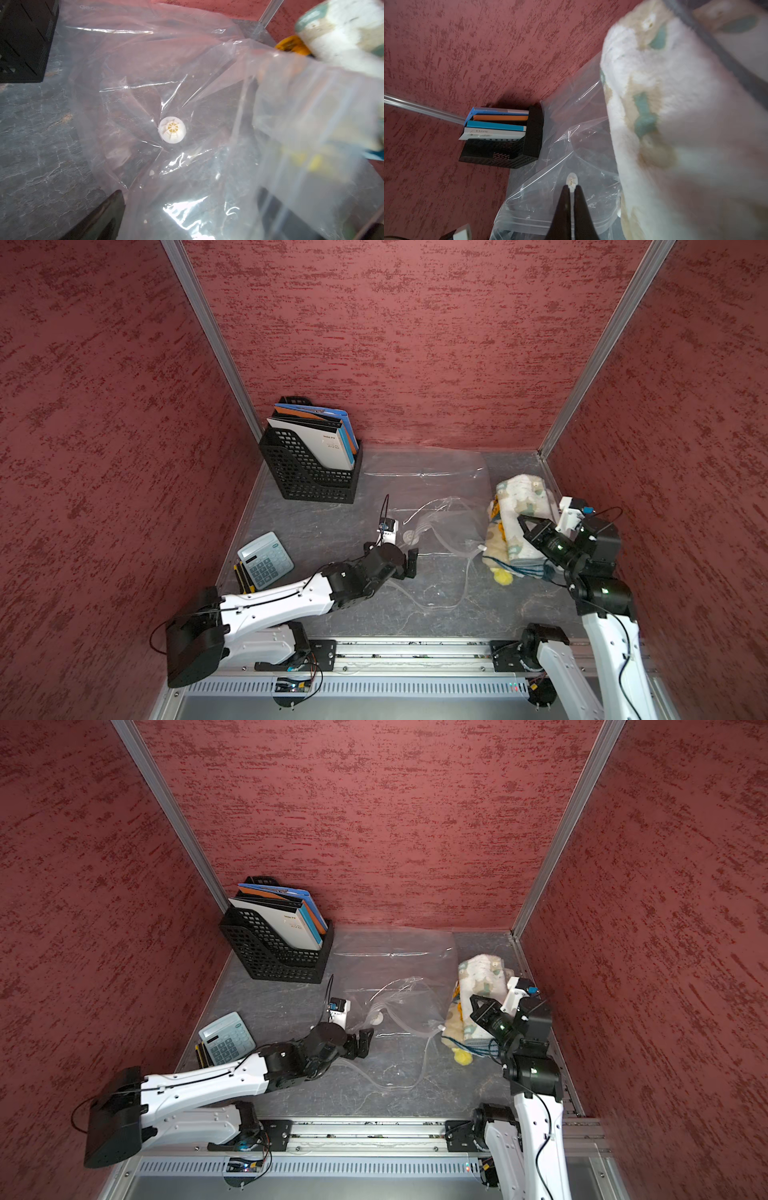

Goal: Take the blanket out of the vacuum bag
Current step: Adjust the vacuum bag at the center of the board.

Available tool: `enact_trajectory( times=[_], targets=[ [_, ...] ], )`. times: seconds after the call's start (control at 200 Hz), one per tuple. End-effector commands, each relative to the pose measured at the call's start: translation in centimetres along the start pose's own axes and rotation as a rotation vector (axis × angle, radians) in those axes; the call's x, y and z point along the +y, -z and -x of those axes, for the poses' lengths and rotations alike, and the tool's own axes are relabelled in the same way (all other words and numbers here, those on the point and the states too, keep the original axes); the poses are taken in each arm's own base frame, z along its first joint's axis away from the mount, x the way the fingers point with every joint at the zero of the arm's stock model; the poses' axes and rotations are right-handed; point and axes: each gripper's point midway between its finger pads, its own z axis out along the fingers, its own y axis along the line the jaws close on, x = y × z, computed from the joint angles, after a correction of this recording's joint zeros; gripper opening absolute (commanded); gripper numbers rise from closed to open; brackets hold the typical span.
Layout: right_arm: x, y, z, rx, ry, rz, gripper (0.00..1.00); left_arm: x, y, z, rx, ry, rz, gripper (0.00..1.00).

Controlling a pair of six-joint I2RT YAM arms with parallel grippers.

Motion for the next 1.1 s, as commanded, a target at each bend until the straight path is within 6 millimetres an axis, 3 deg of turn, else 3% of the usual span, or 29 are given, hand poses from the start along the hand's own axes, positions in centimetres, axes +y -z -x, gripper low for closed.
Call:
enact_trajectory(
  times=[0.0, 0.18, 0.26, 0.411, 0.546, 0.661, 0.791, 0.877, 1.097],
  targets=[
    [4.7, -0.5, 2.4, -0.067, 0.169, 0.11, 0.0, -0.5, 2.6, 1.6, -0.049, -0.078, -0.017, 1.0],
    [7.3, -5.1, 1.1, 0.035, 0.308, 0.128, 0.01, -0.7, 7.3, 6.6, -0.231, -0.096, -0.044, 1.0],
    [8.8, -7.0, 0.4, 0.041, 0.391, 0.144, 0.02, -0.2, 8.0, 9.2, -0.296, -0.094, -0.056, 1.0],
    [10.6, -10.2, -0.5, 0.052, 0.535, 0.117, 0.04, 3.7, 5.1, 12.9, -0.266, -0.02, 0.043, 1.0],
    [10.3, -12.0, -1.5, 0.097, 0.551, 0.086, 0.02, 6.9, 1.2, 14.1, -0.184, 0.057, 0.091, 1.0],
    [9.3, -14.4, -6.1, 0.249, 0.588, 0.065, 0.05, 6.6, -1.4, 14.1, -0.148, 0.064, 0.046, 1.0],
    [5.8, -16.1, -12.8, 0.43, 0.582, -0.006, 0.0, 4.8, -4.0, 13.7, -0.115, 0.083, -0.039, 1.0],
    [3.5, -15.5, -16.3, 0.503, 0.572, -0.034, 0.0, 4.6, -5.1, 12.6, -0.082, 0.089, -0.054, 1.0],
    [1.8, -12.7, -22.9, 0.631, 0.513, 0.004, 0.0, 5.2, -5.0, 11.3, -0.053, 0.085, -0.034, 1.0]
  ],
)
